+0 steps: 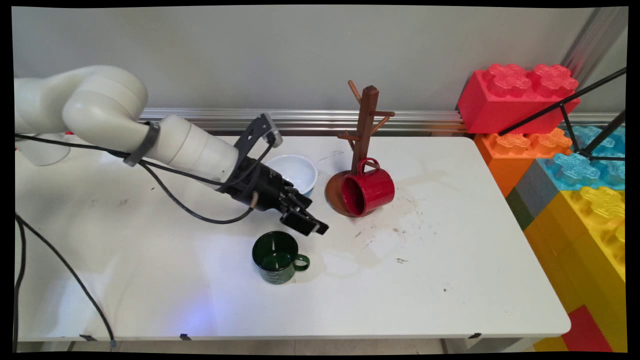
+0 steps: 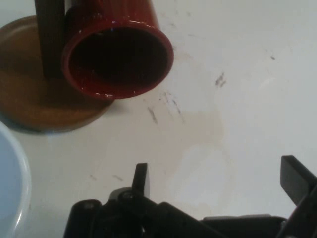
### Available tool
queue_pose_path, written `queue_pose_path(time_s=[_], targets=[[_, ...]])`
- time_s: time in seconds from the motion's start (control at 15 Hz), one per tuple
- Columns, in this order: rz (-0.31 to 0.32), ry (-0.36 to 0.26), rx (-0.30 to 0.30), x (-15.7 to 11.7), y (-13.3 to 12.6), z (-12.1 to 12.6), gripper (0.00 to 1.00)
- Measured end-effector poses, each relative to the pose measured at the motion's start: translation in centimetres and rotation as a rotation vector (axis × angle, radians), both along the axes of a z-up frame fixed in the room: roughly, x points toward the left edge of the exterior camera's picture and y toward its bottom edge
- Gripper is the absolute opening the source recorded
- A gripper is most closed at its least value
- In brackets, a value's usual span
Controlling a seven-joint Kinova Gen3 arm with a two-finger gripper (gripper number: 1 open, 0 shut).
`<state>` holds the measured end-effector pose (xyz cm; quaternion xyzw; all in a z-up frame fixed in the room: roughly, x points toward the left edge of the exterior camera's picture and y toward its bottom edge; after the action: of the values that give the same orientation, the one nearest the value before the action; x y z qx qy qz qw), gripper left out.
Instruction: Pick up the red mug from the rack
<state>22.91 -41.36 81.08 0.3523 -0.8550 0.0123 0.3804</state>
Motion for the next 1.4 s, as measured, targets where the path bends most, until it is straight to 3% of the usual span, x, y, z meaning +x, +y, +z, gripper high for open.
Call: queue_pose_path(time_s=[0.4,1.4], targets=[[0.084,0.081,0.027,-0.9,-0.9,-1.8,1.00],[0.208,0.192,0.035,-3.3,-2.1,-3.9,1.00]])
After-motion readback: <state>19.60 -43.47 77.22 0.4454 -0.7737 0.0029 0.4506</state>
